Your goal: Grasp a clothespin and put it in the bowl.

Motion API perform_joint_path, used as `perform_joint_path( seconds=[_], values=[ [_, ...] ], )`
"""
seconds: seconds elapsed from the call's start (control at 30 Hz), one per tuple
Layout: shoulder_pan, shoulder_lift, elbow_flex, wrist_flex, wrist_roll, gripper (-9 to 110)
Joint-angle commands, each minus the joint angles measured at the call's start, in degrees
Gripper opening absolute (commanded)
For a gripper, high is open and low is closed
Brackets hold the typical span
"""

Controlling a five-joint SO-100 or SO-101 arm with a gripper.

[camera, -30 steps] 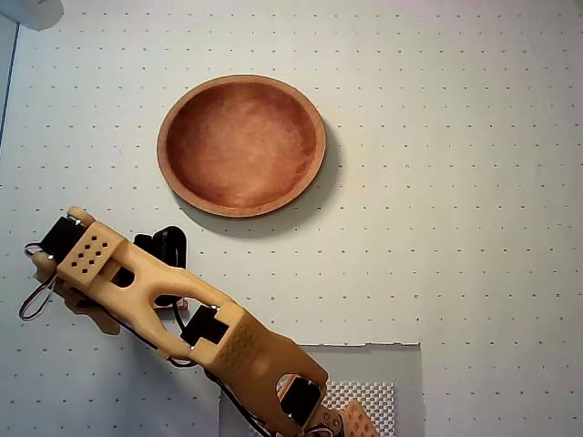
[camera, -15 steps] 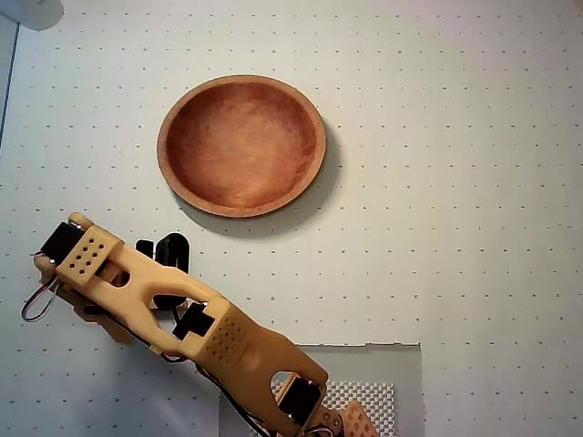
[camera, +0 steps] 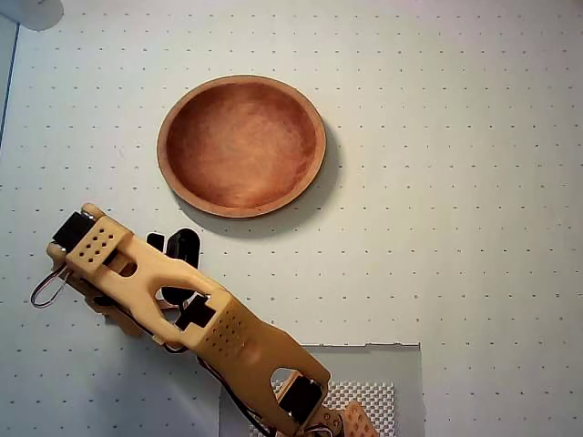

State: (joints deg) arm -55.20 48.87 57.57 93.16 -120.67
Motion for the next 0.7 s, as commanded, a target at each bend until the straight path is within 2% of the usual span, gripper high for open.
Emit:
perform_joint_path(
  seconds=[0.0,0.67],
  values=[
    [0.7,1.6,-3.0,0.2,0.3,24],
    [-0.4,1.3,-2.1,0.9,0.3,24]
  ],
)
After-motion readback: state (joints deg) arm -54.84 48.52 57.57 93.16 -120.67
